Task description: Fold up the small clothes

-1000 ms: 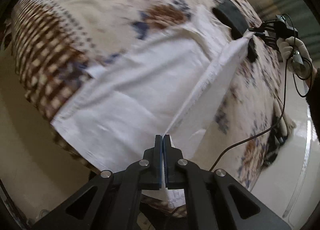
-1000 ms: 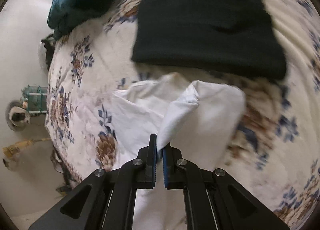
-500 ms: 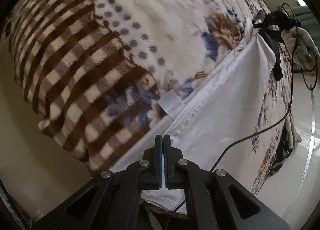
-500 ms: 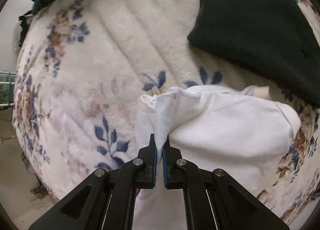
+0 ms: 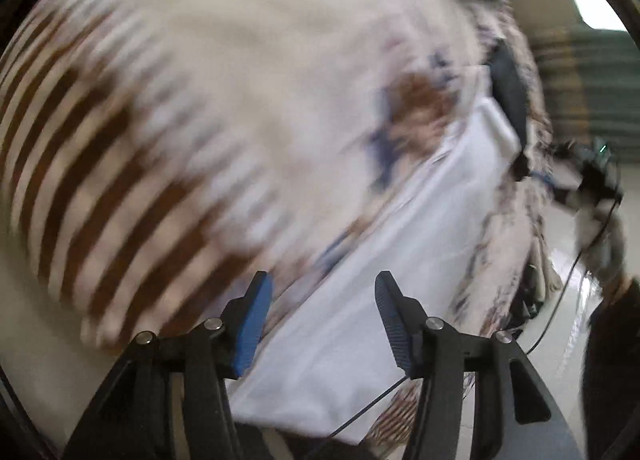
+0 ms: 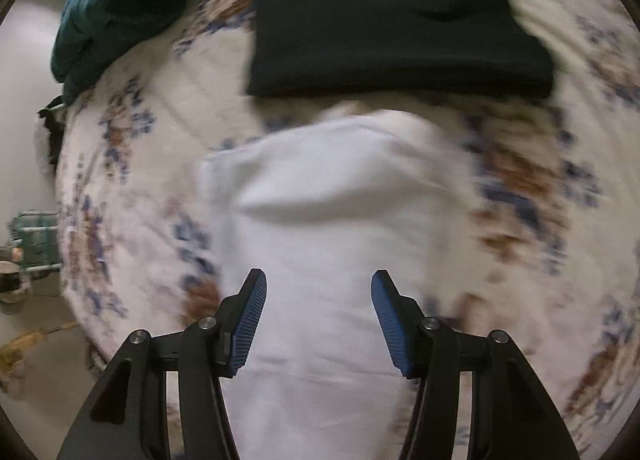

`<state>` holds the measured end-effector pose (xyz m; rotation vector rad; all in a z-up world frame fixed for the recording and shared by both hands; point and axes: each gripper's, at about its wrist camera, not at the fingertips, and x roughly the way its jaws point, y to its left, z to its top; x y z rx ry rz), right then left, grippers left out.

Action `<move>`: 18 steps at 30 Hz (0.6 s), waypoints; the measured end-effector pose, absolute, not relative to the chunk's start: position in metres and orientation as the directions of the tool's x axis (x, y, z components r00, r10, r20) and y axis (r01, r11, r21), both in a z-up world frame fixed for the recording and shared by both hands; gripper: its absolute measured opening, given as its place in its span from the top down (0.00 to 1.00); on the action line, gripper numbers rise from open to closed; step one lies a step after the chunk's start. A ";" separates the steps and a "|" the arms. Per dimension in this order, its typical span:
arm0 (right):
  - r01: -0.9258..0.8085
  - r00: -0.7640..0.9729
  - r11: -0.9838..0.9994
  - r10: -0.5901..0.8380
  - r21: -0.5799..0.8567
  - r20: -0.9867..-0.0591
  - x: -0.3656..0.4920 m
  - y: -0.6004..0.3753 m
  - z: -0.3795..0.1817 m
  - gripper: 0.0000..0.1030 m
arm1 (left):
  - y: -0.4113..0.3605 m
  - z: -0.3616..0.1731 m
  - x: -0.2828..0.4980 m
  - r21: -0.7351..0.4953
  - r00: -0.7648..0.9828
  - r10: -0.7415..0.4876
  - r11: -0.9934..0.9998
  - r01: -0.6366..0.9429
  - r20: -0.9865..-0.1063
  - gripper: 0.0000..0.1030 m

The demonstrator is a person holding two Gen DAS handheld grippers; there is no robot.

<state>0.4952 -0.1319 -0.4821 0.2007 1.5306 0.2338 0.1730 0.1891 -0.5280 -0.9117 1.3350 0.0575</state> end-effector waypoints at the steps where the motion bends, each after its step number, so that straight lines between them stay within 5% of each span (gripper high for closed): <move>1: -0.014 0.033 0.964 0.265 0.265 -0.964 0.490 -0.146 -0.483 0.45 | 0.185 -0.522 0.198 -0.539 0.301 -0.448 0.685 -0.490 -0.842 0.51; 11: 0.118 0.123 0.894 0.419 0.433 -0.899 0.518 -0.221 -0.548 0.45 | 0.123 -0.537 0.459 -0.544 0.320 -0.467 0.810 -0.219 -0.824 0.51; 15: 0.132 0.146 0.849 0.494 0.512 -0.857 0.550 -0.220 -0.571 0.45 | 0.098 -0.560 0.515 -0.483 0.240 -0.436 0.855 -0.190 -0.867 0.51; 18: 0.137 0.143 0.890 0.417 0.436 -0.897 0.583 -0.217 -0.590 0.47 | 0.093 -0.575 0.531 -0.458 0.208 -0.419 0.867 -0.198 -0.884 0.51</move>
